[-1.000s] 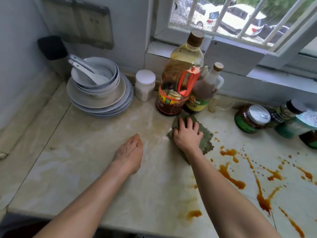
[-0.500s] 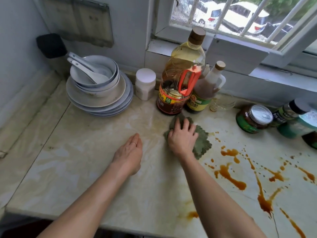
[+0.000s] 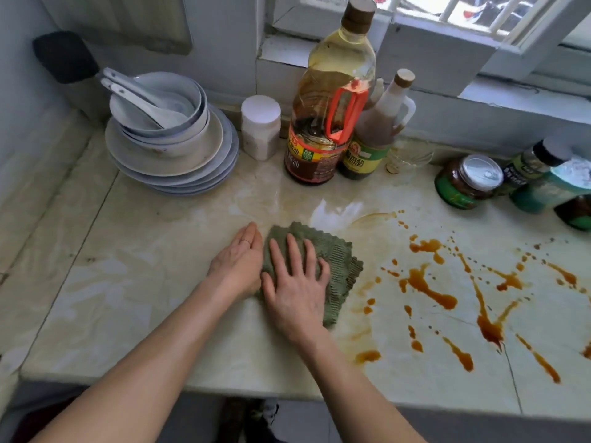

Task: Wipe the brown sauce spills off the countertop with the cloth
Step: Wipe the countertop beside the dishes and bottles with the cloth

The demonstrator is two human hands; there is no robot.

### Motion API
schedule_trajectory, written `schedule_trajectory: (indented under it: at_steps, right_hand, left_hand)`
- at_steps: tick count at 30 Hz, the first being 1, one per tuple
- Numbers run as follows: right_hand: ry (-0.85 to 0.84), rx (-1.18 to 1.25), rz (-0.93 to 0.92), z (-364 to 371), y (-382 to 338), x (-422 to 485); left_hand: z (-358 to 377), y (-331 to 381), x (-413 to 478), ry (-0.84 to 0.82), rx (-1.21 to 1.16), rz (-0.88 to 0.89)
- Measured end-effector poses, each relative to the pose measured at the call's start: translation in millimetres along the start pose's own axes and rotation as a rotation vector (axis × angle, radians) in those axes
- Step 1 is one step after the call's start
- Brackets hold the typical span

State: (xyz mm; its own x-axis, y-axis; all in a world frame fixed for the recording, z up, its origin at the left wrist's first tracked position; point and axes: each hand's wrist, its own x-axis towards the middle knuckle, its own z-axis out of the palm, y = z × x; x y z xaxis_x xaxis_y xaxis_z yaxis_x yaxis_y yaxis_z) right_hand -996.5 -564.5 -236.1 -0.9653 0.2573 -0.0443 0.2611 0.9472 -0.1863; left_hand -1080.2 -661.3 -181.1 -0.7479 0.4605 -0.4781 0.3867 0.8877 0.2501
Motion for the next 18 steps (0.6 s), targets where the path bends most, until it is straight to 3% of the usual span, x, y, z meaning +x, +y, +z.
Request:
schedule_trajectory:
  at_steps: [3, 9, 12, 15, 18]
  right_hand:
    - [-0.036, -0.013, -0.11, -0.1, 16.7, -8.7]
    - [-0.033, 0.01, 0.18, 0.7, 19.0, -5.0]
    - [-0.012, 0.005, 0.0, 11.4, -12.1, -44.9]
    - [-0.028, -0.019, -0.11, 8.7, 12.0, -59.2]
    - [-0.012, 0.002, 0.096, 1.6, 42.0, -51.3]
  left_hand:
    - [-1.8, -5.2, 0.7, -0.007, -0.011, 0.012]
    - [6.0, -17.1, -12.5, 0.038, -0.035, 0.07]
    - [20.1, -14.7, -23.1, 0.057, -0.039, 0.121]
    - [23.4, -10.8, -28.8, 0.099, -0.046, 0.14]
    - [21.2, -11.2, -34.9, 0.131, -0.027, 0.164]
